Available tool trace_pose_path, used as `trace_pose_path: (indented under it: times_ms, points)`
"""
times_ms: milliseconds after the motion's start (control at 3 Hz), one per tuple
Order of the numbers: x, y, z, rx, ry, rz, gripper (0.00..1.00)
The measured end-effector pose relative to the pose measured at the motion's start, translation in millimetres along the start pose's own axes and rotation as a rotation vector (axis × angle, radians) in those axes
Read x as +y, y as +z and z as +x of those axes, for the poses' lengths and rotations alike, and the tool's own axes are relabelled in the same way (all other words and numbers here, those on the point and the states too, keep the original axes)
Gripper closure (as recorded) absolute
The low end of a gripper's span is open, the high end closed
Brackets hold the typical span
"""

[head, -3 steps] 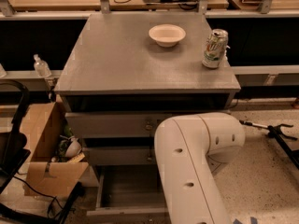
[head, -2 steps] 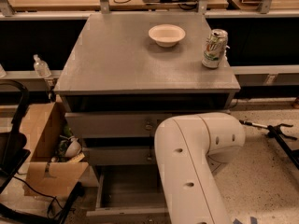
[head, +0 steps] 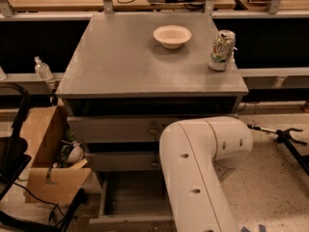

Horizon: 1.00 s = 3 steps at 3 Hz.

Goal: Open bottom drawer

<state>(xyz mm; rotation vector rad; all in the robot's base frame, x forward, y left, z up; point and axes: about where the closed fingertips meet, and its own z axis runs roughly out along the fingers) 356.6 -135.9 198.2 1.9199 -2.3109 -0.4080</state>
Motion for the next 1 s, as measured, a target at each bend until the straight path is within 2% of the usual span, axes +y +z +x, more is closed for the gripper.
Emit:
trace_pose_path:
  times_ms: [333,1000]
  points:
    - [0.0,0.0,0.0,0.0,0.0,0.0,0.04]
    - [0.3,0.2,0.1,0.0,0.0,-0.001,0.0]
